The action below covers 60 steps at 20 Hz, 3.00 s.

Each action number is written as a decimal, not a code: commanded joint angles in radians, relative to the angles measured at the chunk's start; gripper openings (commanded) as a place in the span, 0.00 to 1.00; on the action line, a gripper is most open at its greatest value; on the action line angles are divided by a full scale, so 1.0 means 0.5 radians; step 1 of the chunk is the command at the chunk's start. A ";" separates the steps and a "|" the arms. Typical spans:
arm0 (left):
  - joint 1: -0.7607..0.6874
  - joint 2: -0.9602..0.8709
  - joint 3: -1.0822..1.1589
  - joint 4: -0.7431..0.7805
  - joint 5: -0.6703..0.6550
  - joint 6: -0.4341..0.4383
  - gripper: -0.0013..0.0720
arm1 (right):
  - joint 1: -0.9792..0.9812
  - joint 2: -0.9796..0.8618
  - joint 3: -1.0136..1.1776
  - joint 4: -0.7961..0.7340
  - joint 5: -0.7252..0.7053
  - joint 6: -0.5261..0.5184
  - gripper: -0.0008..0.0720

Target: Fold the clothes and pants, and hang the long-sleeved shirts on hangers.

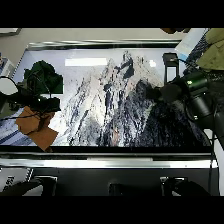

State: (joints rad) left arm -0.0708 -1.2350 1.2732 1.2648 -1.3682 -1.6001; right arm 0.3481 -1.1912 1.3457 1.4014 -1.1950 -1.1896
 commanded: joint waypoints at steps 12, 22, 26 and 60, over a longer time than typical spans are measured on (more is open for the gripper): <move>-0.002 -0.002 -0.001 0.001 0.000 0.001 0.05 | -0.001 0.001 0.002 0.001 0.000 0.001 0.06; -0.002 -0.002 -0.001 0.000 0.001 0.000 0.05 | -0.001 0.002 0.002 0.001 0.000 0.001 0.06; 0.004 -0.002 -0.001 0.136 -0.021 -0.266 1.00 | -0.001 0.001 0.002 0.001 0.001 0.001 0.06; -0.266 -0.353 -0.122 -0.968 0.673 -0.005 0.04 | -0.002 0.163 0.002 -0.773 -0.967 0.156 0.49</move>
State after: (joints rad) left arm -0.0128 -1.4273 1.2118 0.9035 -1.0737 -1.5616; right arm 0.3481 -1.1481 1.3457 1.1812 -1.5715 -1.0439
